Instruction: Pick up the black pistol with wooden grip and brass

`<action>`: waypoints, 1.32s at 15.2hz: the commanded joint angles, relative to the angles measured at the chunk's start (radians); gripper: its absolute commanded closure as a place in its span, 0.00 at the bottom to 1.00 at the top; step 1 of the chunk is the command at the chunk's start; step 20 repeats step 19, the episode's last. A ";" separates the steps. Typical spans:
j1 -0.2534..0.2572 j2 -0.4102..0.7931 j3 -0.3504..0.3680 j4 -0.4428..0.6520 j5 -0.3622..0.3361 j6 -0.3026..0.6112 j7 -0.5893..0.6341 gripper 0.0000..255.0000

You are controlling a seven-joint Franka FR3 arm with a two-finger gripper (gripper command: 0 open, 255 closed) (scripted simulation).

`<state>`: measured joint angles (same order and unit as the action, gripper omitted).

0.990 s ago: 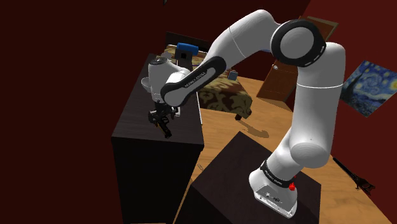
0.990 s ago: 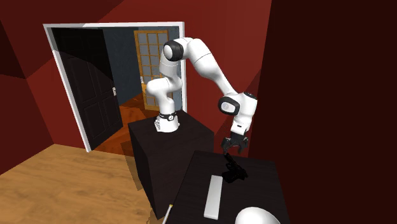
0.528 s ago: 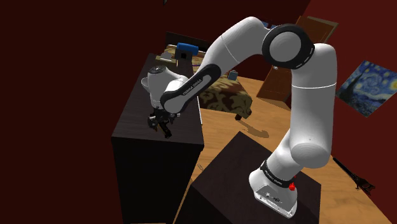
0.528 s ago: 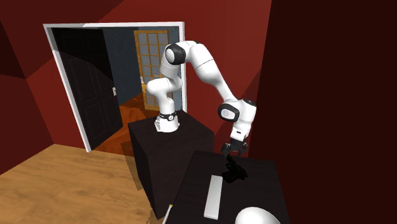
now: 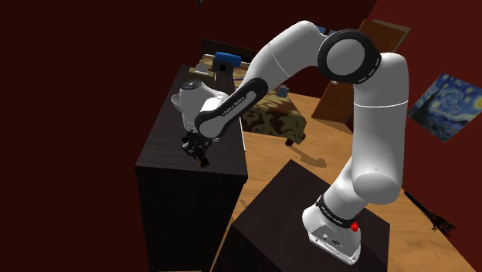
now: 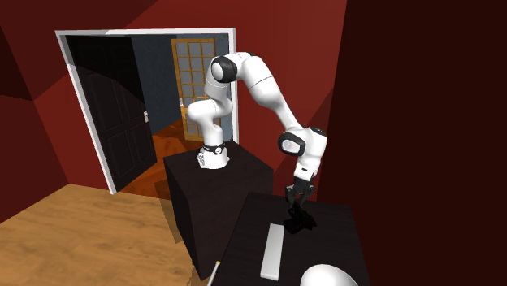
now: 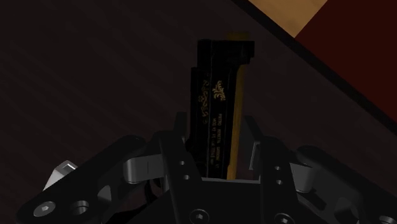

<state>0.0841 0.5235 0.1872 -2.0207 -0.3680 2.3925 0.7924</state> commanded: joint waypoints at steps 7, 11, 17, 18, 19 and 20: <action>-0.006 -0.051 0.015 -0.003 0.022 -0.047 -0.017 1.00; -0.013 -0.093 0.025 -0.004 0.041 -0.085 -0.033 1.00; -0.021 -0.151 0.038 0.001 0.067 -0.145 -0.058 1.00; -0.021 -0.152 0.038 0.001 0.068 -0.146 -0.058 1.00; -0.021 -0.152 0.038 0.001 0.068 -0.146 -0.058 1.00; -0.021 -0.152 0.038 0.001 0.068 -0.146 -0.058 1.00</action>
